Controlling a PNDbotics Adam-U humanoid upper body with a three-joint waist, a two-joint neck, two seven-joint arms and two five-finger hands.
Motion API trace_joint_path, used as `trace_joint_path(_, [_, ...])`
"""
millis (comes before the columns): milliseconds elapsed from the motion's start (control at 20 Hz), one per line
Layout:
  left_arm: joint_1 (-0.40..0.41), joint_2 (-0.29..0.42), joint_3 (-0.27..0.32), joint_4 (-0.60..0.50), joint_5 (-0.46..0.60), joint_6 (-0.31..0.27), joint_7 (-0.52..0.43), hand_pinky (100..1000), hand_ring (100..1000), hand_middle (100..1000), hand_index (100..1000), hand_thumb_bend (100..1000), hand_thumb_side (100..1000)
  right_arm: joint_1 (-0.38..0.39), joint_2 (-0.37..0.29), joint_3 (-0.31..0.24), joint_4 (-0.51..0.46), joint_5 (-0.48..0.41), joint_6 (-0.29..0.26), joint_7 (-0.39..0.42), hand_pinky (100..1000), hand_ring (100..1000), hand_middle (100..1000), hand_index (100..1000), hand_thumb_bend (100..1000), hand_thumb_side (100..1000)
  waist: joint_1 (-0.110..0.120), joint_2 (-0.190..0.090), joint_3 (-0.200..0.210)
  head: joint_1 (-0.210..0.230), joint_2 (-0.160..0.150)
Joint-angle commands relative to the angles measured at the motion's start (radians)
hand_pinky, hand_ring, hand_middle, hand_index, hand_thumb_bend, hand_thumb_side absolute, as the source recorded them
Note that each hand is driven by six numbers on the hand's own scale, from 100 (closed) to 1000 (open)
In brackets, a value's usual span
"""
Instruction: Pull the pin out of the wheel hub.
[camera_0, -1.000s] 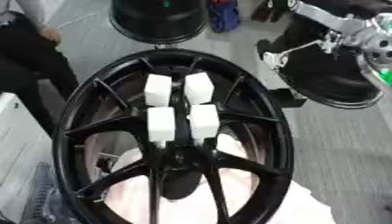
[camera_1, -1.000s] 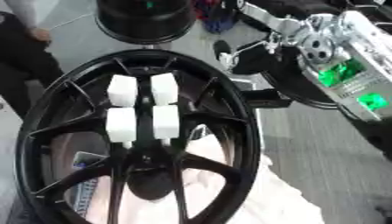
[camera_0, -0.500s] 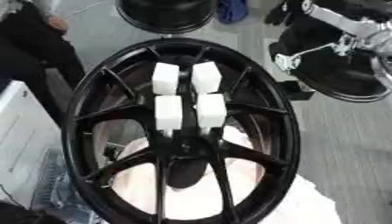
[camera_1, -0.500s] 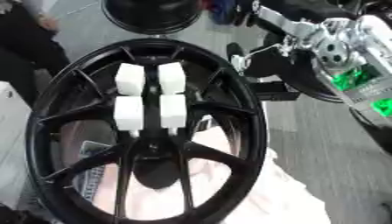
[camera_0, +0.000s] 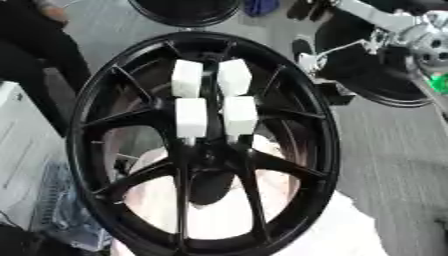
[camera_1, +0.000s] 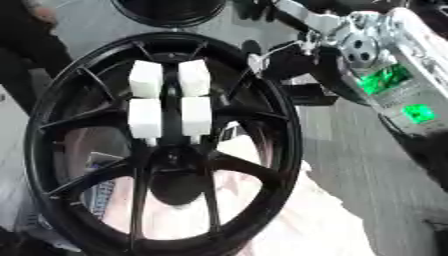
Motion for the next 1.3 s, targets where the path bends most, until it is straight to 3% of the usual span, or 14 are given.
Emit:
trace_joint_path(50, [-0.003,0.006,0.008,-0.017,-0.001,0.003,0.002,795,588,666,786,196,389,-0.028,-0.005,-0.002,-0.015,0.008,-0.016,0.035,901,828,788,841,100,236,0.005,-0.017,0.004,-0.013,0.001])
trace_joint_path(400, [-0.007,0.000,0.008,-0.017,0.005,0.006,0.002,795,587,666,786,194,395,-0.048,0.012,-0.001,-0.015,0.035,-0.122,0.109,934,853,823,864,100,260,0.001,-0.009,0.024,-0.035,-0.023])
trace_joint_path(600, [-0.006,-0.008,0.009,-0.017,0.008,0.009,0.003,795,586,666,786,192,401,-0.052,0.014,-0.006,-0.015,0.037,-0.152,0.146,939,859,829,869,100,271,0.000,-0.004,0.033,-0.045,-0.029])
trace_joint_path(850, [-0.009,-0.012,0.006,-0.017,0.010,0.010,-0.001,795,586,666,786,189,405,-0.058,0.022,-0.014,-0.015,-0.004,-0.153,0.179,923,855,826,869,100,270,-0.001,0.004,0.039,-0.067,-0.020])
trace_joint_path(1300, [-0.020,-0.019,-0.002,-0.017,0.010,0.013,-0.009,796,584,666,785,185,415,-0.072,0.040,-0.010,-0.015,-0.031,-0.104,0.175,909,852,823,869,100,259,-0.015,0.026,0.055,-0.105,-0.011])
